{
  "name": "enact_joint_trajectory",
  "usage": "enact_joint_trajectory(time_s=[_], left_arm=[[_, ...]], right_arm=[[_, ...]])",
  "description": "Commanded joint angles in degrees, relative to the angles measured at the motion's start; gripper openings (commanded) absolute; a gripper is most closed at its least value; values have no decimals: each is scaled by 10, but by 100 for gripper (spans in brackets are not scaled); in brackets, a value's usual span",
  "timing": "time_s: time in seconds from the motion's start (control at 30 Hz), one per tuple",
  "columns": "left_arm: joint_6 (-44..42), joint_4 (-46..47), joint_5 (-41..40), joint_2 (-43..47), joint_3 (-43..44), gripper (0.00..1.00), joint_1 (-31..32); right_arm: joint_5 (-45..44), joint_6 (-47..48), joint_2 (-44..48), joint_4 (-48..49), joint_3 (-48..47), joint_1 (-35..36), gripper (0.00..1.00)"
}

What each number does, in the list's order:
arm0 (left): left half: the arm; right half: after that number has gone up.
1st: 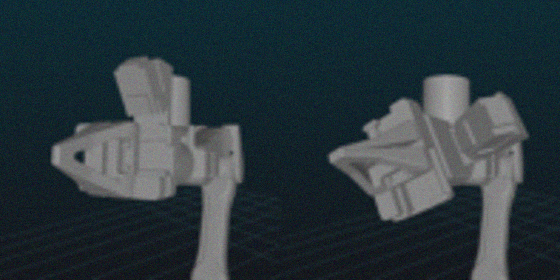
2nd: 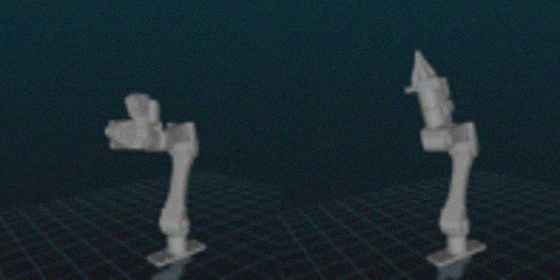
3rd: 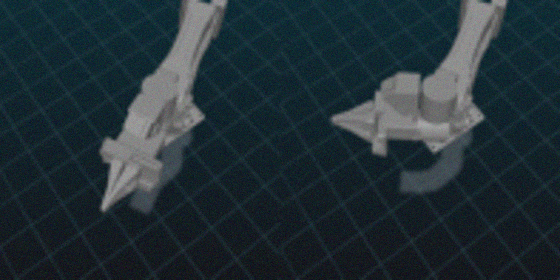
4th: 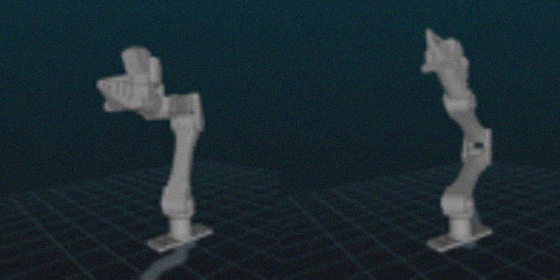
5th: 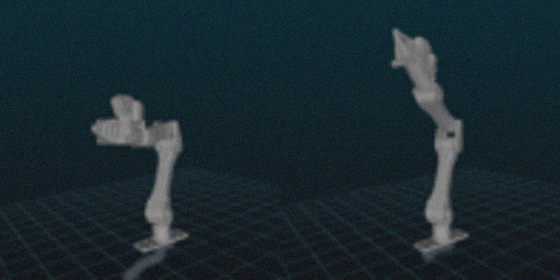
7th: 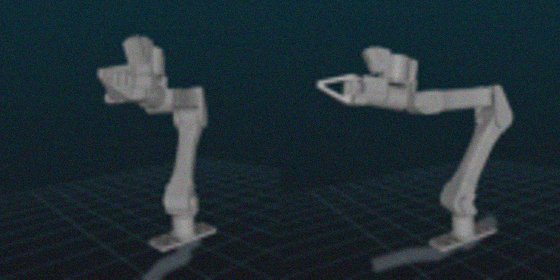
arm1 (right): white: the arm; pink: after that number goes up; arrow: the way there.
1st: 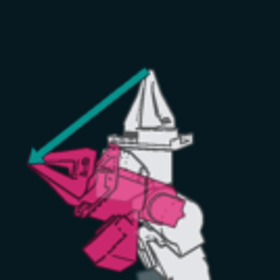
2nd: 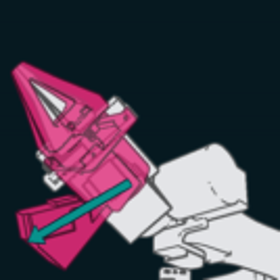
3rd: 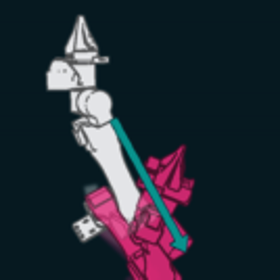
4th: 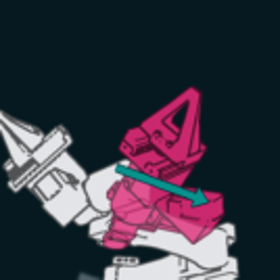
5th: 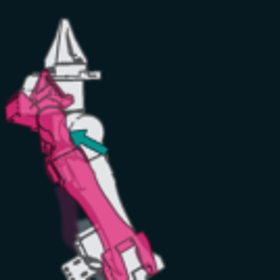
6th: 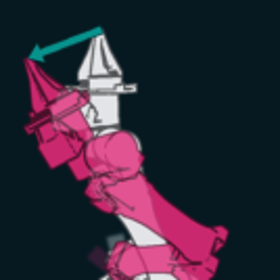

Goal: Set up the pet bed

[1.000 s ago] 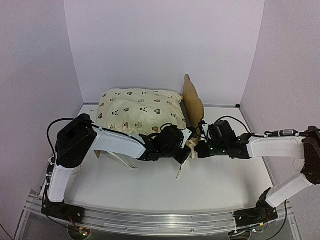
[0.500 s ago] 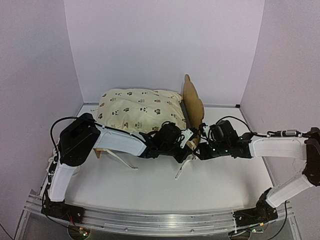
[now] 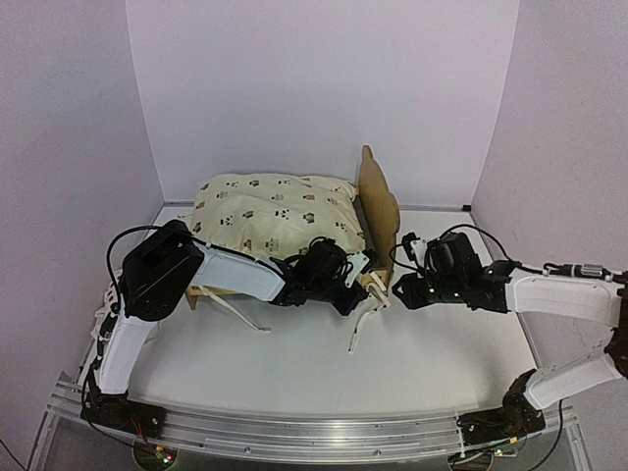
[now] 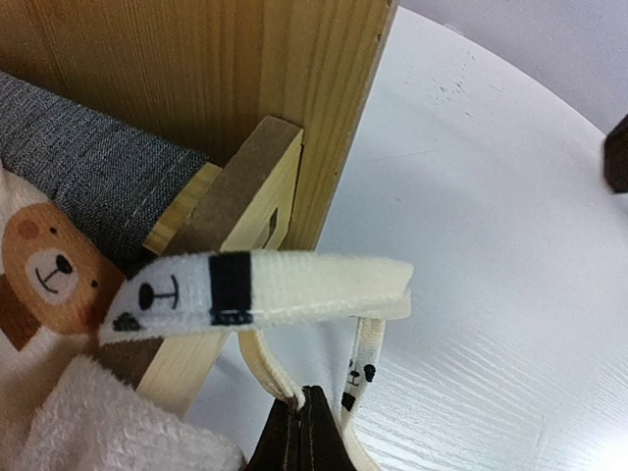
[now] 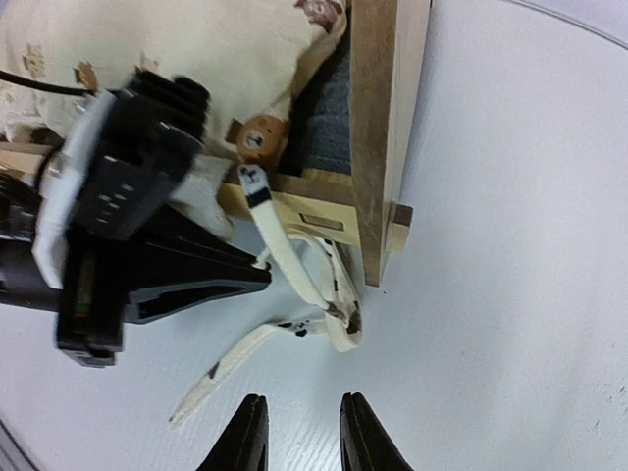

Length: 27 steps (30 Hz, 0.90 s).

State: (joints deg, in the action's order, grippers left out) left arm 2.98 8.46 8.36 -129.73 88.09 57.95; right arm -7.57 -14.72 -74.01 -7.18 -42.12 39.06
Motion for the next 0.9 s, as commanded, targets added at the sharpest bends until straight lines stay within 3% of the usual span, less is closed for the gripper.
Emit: enact_joint_trajectory(time_s=[0.0, 0.17, 0.37, 0.63, 0.87], left_arm=[[-8, 10, 3, -7, 18, 0, 0], [-5, 11, -4, -10, 22, 0, 0], [-4, 7, -9, -7, 21, 0, 0], [-3, 8, -10, -1, 15, 0, 0], [-3, 8, -11, 5, 11, 0, 0]], right_arm=[[-39, 31, -49, 19, -29, -5, 24], [-61, 31, -91, 51, -34, -10, 18], [-6, 55, -111, 105, -26, -12, 28], [12, 69, -156, 115, -47, -27, 34], [35, 73, -183, 120, -62, -38, 30]])
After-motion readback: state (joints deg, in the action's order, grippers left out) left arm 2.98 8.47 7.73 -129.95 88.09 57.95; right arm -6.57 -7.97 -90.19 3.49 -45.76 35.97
